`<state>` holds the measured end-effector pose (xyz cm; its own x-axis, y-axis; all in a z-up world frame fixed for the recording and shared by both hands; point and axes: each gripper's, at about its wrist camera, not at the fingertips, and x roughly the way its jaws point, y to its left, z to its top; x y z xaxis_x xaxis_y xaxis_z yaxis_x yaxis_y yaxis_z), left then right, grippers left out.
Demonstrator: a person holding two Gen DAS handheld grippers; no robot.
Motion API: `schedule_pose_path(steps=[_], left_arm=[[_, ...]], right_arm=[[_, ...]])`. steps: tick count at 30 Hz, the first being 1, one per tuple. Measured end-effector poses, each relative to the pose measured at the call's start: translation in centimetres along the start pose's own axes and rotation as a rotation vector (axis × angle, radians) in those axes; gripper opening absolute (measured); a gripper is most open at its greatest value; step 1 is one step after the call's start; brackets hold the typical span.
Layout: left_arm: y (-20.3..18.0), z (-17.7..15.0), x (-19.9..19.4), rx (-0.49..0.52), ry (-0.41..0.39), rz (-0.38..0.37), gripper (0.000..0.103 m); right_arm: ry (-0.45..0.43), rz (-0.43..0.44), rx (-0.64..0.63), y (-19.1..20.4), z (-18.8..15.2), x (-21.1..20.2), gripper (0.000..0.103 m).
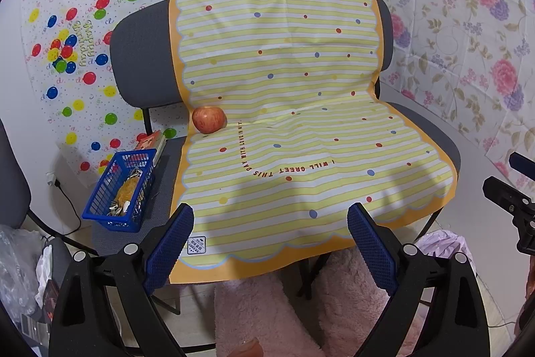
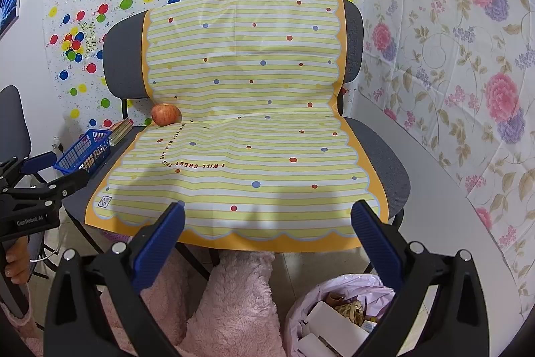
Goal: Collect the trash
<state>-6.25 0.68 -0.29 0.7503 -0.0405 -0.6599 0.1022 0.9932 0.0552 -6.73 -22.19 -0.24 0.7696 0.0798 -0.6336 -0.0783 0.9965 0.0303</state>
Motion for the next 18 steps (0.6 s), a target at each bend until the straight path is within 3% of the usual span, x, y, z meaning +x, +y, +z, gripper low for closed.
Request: schedule_pose_path(steps=[18], left_arm=[[0.37, -0.04, 0.22, 0.001, 0.000, 0.000, 0.092]], right_arm=[[0.002, -0.001, 0.000, 0.00, 0.01, 0.04, 0.097]])
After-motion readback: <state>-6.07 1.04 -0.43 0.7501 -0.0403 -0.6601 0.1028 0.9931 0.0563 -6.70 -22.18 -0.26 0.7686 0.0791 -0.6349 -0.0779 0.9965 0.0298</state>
